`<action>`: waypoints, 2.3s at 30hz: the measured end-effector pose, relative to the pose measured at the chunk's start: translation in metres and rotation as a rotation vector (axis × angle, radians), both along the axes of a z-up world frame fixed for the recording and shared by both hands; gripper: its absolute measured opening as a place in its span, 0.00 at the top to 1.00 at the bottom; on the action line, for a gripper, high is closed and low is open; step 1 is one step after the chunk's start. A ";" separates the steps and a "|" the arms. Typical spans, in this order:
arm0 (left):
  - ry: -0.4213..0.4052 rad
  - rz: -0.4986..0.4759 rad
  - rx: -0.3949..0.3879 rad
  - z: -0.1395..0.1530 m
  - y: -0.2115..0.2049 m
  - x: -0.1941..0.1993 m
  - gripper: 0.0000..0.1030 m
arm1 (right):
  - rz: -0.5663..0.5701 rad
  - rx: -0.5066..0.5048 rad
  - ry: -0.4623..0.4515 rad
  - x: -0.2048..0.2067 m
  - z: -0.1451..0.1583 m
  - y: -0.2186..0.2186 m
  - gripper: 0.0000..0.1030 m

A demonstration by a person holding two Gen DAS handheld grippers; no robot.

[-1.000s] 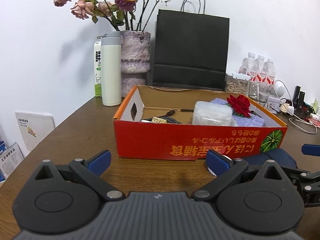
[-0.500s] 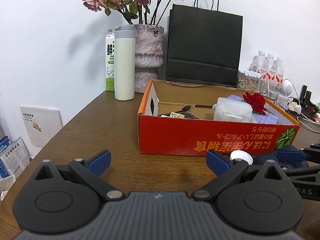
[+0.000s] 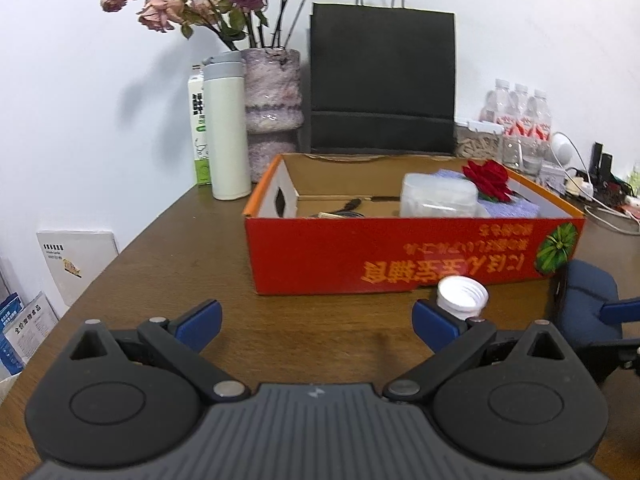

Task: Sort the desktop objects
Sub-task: 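Grasp the dark blue pouch with the right tool and lift it, then grasp the white bottle cap with the left tool while the right holds the pouch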

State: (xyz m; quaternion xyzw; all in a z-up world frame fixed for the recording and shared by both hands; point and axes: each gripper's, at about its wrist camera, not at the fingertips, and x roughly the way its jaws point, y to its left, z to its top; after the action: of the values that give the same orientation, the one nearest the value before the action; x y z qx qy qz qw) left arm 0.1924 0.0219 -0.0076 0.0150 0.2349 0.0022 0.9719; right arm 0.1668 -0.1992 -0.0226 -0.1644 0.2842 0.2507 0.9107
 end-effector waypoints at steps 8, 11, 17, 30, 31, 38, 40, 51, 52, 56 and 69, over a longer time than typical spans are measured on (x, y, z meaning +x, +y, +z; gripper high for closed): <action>0.015 -0.027 -0.001 -0.003 -0.020 -0.009 0.00 | -0.013 -0.045 0.028 -0.018 0.001 -0.038 0.64; 0.013 -0.030 -0.006 -0.003 -0.023 -0.011 0.00 | -0.058 -0.011 0.055 -0.020 0.000 -0.051 0.54; 0.011 -0.032 -0.014 -0.002 -0.029 -0.013 0.00 | -0.221 0.214 0.053 -0.003 0.012 -0.061 0.10; 0.033 -0.030 -0.080 0.004 -0.017 -0.014 0.00 | -0.501 0.239 0.205 0.071 -0.009 -0.034 0.04; 0.035 -0.031 -0.085 0.004 -0.015 -0.014 0.00 | -0.498 0.218 0.201 0.073 -0.011 -0.030 0.04; 0.050 -0.003 -0.082 0.004 -0.008 -0.013 0.00 | -0.408 0.122 0.173 0.072 -0.016 -0.013 0.28; 0.057 0.002 -0.084 0.003 -0.007 -0.013 0.00 | -0.379 0.116 0.181 0.070 -0.015 -0.015 0.29; 0.071 -0.008 -0.036 -0.004 -0.018 -0.009 0.00 | -0.315 0.144 0.136 0.058 -0.015 -0.026 0.35; 0.071 -0.008 -0.030 -0.004 -0.020 -0.008 0.00 | -0.315 0.157 0.127 0.057 -0.015 -0.028 0.35; 0.084 -0.004 -0.035 -0.005 -0.026 -0.001 0.00 | -0.319 0.220 0.097 0.053 -0.015 -0.036 0.36; 0.108 -0.030 0.006 -0.006 -0.079 0.038 0.00 | -0.312 0.320 0.007 0.055 0.005 -0.075 0.38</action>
State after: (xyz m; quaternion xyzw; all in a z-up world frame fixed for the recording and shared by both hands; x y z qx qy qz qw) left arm 0.2305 -0.0575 -0.0137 0.0217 0.2868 -0.0125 0.9577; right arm 0.2217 -0.2738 -0.0171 0.0289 0.2661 0.1490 0.9519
